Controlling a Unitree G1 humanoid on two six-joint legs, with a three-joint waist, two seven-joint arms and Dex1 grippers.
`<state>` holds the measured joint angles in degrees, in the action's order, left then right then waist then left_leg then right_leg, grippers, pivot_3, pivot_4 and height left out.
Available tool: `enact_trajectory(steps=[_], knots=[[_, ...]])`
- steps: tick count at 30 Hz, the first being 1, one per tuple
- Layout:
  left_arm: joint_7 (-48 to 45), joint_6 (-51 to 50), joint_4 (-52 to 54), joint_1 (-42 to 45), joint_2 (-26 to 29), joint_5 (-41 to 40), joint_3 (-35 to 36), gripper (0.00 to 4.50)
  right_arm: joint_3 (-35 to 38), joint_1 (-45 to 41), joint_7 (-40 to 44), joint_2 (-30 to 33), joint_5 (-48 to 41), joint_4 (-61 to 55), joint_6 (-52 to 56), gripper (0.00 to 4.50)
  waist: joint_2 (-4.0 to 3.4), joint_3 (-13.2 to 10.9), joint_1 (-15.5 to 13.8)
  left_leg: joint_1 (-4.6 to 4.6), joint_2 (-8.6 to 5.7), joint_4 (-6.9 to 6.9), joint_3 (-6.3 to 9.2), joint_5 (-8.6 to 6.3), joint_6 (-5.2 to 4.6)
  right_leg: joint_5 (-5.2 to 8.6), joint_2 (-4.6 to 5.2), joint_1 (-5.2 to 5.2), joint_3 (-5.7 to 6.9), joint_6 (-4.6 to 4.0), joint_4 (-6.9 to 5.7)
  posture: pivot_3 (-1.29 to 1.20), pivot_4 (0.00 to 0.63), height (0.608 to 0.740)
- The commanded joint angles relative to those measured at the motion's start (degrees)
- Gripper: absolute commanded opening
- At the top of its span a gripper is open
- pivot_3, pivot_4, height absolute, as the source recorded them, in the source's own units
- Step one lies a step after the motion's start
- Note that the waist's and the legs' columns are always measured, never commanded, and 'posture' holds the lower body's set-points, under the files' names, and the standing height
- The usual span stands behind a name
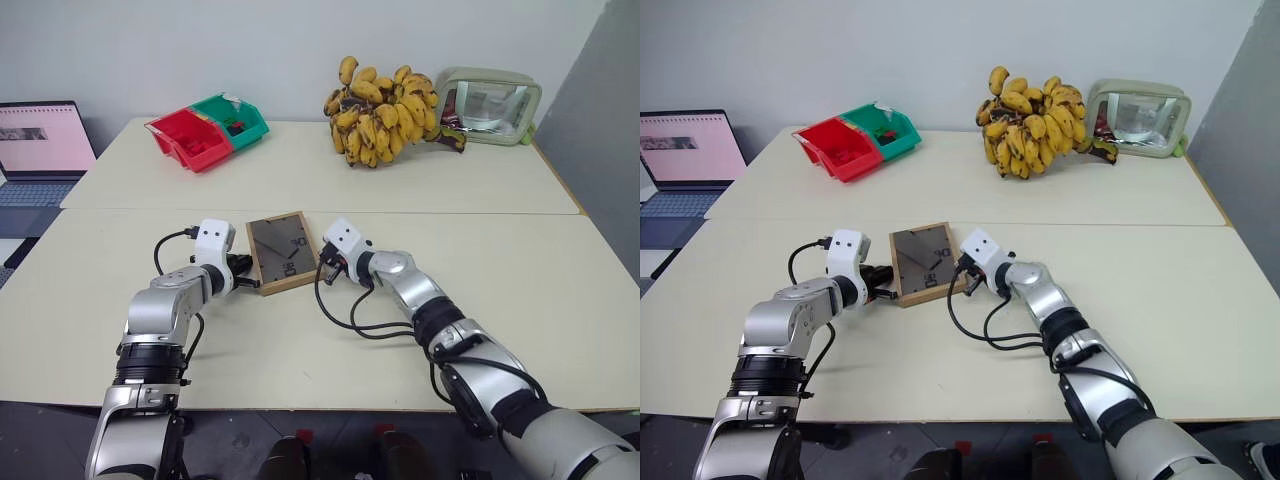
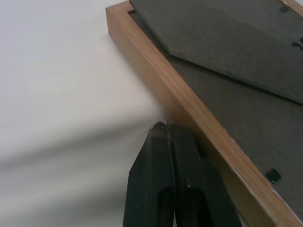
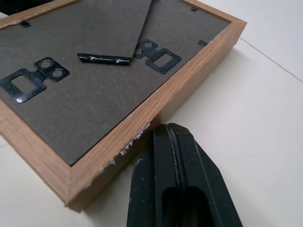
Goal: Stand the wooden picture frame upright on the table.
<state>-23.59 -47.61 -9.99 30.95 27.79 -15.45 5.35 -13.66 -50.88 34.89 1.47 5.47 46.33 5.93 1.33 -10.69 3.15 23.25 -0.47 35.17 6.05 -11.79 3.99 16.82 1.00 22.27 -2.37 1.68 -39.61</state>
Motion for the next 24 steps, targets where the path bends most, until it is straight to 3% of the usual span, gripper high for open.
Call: enact_trajectory(steps=[1, 6, 12, 18, 24], knots=[[-3.4, -3.2, 5.4, -1.6, -1.4, -1.4, -4.3, 0.03, -1.9, 4.4, 4.7, 0.7, -1.6, -15.2, 5.2, 0.0, 0.0, 0.0, 0.0, 0.0, 0.0, 0.0, 0.0, 0.0, 0.0, 0.0, 0.0, 0.0, 0.0, 0.0, -0.01, 0.0, 0.15, 0.74], [-5.7, -5.3, 12.1, -4.5, -0.7, -0.9, -9.3, 0.03, -5.5, 12.8, 11.4, 6.1, -2.2, -33.7, 14.8, 0.0, -0.01, 0.0, -0.2, 0.0, -0.03, 0.02, 0.02, 0.0, -0.01, 0.02, 0.0, -0.03, 0.0, 0.03, -0.01, 0.0, 0.15, 0.74], [-8.3, -12.5, 25.7, -9.4, 1.5, -3.9, -14.0, 0.03, -6.3, 20.1, 13.6, 12.7, -2.3, -50.5, 24.9, 0.0, -0.01, 0.0, -0.1, -0.06, 0.0, 0.01, 0.01, -0.01, -0.01, 0.03, 0.0, -0.1, -0.01, 0.04, 0.02, 0.0, 0.15, 0.74], [-8.0, -17.9, 35.0, -12.0, 1.4, -5.0, -16.6, 0.03, -6.2, 23.1, 14.6, 18.1, -2.6, -58.5, 30.6, 0.0, -0.01, 0.0, -0.3, -0.24, 0.0, 0.0, -0.01, -0.01, -0.02, 0.05, 0.0, -0.29, -0.03, 0.06, 0.08, 0.0, 0.15, 0.74], [-7.6, -16.1, 33.2, -11.8, 3.2, -1.9, -17.8, 0.03, -6.2, 24.2, 16.9, 26.0, -1.8, -62.7, 34.1, 0.0, -0.02, 0.0, -0.5, -0.32, -0.03, 0.0, 0.04, -0.02, -0.02, 0.06, -0.03, -0.48, 0.02, 0.07, 0.2, 0.0, 0.15, 0.74]])
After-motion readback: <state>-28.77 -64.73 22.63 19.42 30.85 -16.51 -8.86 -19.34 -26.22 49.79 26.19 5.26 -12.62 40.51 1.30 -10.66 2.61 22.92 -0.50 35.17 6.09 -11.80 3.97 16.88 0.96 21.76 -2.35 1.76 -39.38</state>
